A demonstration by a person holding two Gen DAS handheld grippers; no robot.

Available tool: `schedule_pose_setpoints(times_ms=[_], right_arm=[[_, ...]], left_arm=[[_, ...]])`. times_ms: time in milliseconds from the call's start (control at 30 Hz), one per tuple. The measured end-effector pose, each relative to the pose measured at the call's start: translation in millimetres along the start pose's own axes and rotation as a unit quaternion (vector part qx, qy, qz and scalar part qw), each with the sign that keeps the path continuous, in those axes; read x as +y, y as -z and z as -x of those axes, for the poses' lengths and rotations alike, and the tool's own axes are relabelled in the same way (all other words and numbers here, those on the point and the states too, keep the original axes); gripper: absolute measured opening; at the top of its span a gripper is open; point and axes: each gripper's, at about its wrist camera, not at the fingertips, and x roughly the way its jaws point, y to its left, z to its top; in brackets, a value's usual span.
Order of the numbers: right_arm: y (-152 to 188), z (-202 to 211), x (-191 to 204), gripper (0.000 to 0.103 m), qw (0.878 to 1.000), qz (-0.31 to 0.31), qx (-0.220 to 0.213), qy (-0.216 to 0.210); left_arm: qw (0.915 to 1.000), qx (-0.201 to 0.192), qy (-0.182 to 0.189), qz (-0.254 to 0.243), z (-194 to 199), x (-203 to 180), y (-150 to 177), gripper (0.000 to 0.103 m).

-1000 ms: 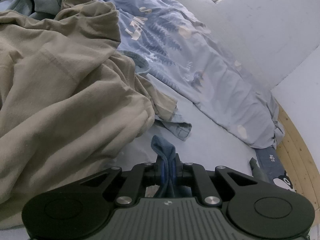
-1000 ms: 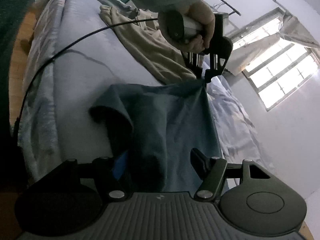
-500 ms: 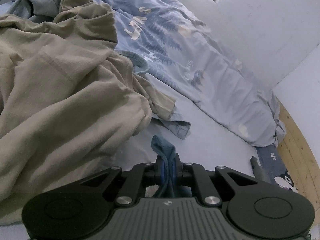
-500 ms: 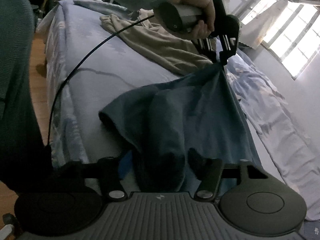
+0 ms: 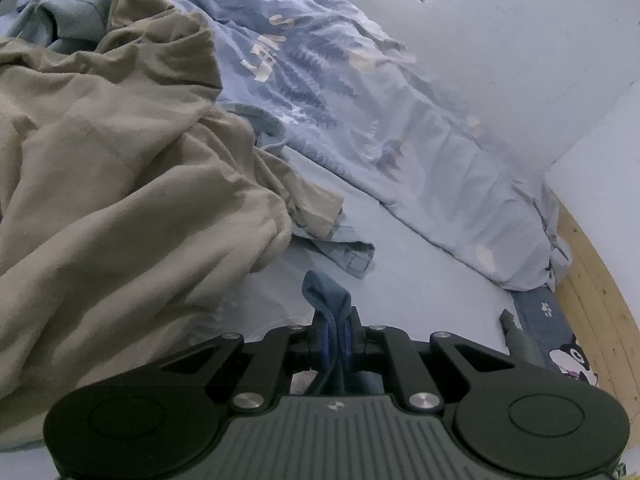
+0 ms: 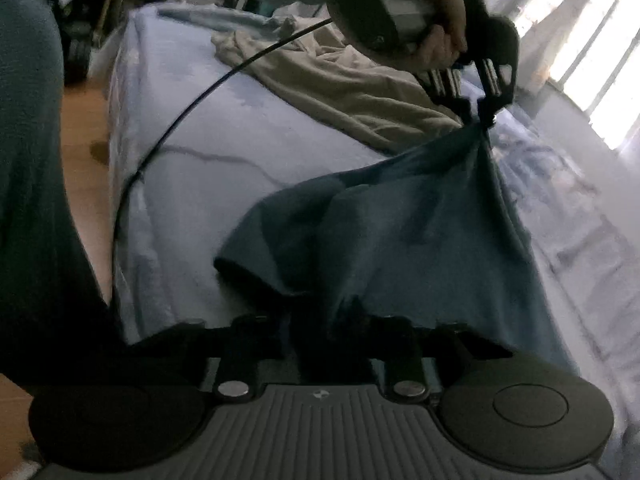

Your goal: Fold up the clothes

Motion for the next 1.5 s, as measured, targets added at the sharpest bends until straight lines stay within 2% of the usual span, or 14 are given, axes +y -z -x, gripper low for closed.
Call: schedule_pose_setpoints(times_ms=[33,67,233,533,733,800,933,1000,1100,1167,1267,1400,1467,1500], right_arm=[[0.9,3.7,-3.5,0.009,1.000,-0.015,-0.006,0.002],[1.8,8.0,-8.0,0.007,0.999,-0.032,-0.012,0.005],[8.8,42.4,-52.6,0.007,0.986,-0.159,-0.055,0.019],[53.5,119.9,-127.0,0.007,0.937,-0.322,-0.101,0.089],[102.5,171.8,-154.3,0.007,0.897,-0.408,-0.106,0.131],[122.8,185.1,-162.5,0.007,0.882,-0.439,-0.102,0.140],[163.7,204.2,-181.5,0.007,0.848,-0.496,-0.097,0.158],[187.7,209.4,-194.0,0.004,0.824,-0.531,-0.091,0.174],[230.2,218.6,-215.1,0.004,0.774,-0.601,-0.083,0.183],[247.2,222.2,-222.3,0.004,0.751,-0.627,-0.080,0.191],[255.4,229.0,-221.6,0.004,0.750,-0.629,-0.069,0.195],[246.3,218.8,-220.0,0.009,0.774,-0.604,-0.043,0.183],[240.0,212.5,-218.2,0.030,0.784,-0.596,-0.040,0.167],[236.8,207.3,-218.4,0.037,0.789,-0.590,-0.044,0.163]], left_arm=[[1.0000,-0.001,0.000,0.001,0.3,-1.2,-0.3,0.005],[1.0000,-0.002,0.000,0.003,0.9,-3.1,-0.4,0.005],[0.9997,-0.015,0.020,0.003,6.7,-31.5,-1.7,0.005],[0.9963,-0.028,0.069,-0.043,3.6,-145.1,2.4,0.004],[0.9913,-0.013,0.099,-0.086,-30.7,-238.4,23.4,0.005],[0.9893,0.002,0.105,-0.102,-55.5,-271.6,34.0,0.005],[0.9885,0.021,0.083,-0.125,-116.4,-321.2,57.2,0.005],[0.9905,0.032,0.055,-0.122,-156.1,-338.6,70.4,0.005],[0.9907,0.054,0.021,-0.123,-206.2,-354.7,91.3,0.005],[0.9877,0.064,0.004,-0.142,-232.8,-364.3,106.1,0.005],[0.9812,0.080,-0.006,-0.175,-260.0,-372.7,123.7,0.005],[0.9756,0.109,-0.032,-0.188,-278.1,-369.3,132.0,0.022],[0.9776,0.117,-0.009,-0.175,-277.4,-362.6,129.1,0.032],[0.9783,0.120,0.005,-0.169,-274.3,-360.8,127.4,0.049]])
